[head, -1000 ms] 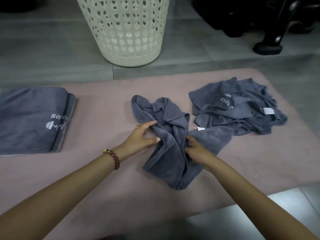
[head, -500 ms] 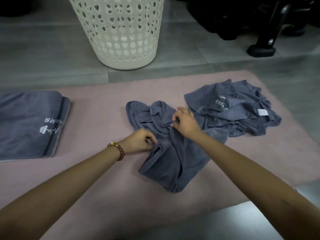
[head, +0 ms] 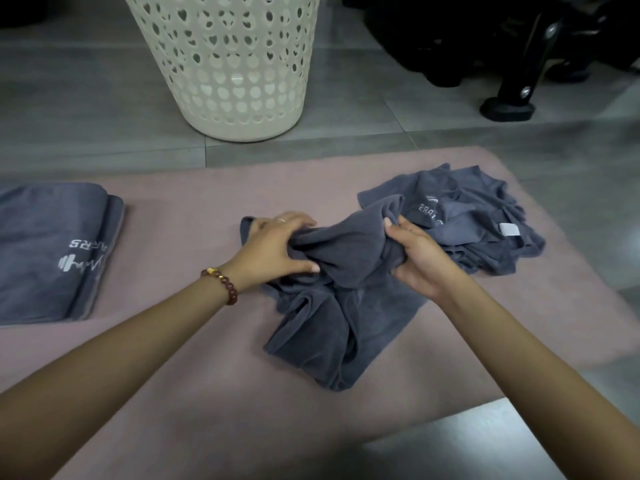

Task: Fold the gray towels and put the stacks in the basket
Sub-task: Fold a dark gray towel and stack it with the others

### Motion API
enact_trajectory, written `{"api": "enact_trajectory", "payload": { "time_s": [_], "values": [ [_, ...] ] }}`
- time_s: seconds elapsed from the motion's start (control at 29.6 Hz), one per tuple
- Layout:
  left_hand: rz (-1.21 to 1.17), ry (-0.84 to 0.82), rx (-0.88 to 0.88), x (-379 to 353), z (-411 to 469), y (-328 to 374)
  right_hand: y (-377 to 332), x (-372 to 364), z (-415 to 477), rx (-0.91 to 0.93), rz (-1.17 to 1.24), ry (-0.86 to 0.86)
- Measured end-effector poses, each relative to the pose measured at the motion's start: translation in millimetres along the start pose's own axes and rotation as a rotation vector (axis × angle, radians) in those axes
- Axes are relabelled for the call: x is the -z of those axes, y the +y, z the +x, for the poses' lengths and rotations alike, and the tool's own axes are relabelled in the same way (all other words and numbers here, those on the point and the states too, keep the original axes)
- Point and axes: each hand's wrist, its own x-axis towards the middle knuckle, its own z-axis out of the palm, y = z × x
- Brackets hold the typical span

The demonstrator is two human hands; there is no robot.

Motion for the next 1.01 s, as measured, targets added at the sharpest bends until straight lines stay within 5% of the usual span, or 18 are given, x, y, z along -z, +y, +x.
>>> {"api": "enact_trajectory", "payload": {
  "time_s": [0.17,0.34,0.51,0.68,1.01],
  "values": [
    [-0.119,0.011,0.038,-18,-1,1,-13,-3,-3,0.025,0.221,0.104],
    [-0.122,-0.220,0.167,-16,-29,-12,-23,4,-8,0.073,0.260,0.274],
    [-0.001,-0.055,0.132,-38,-59,-20,-23,12,-14,0.087,0.287,0.380],
    [-0.015,-0.065,0.180,-47,-60,-37,-20,17,-16,0.133,0.306,0.433],
    [-0.457,0.504,0.312,54,-30,-45,-38,26,4,0.428,-0.202,0.718]
  ]
}}
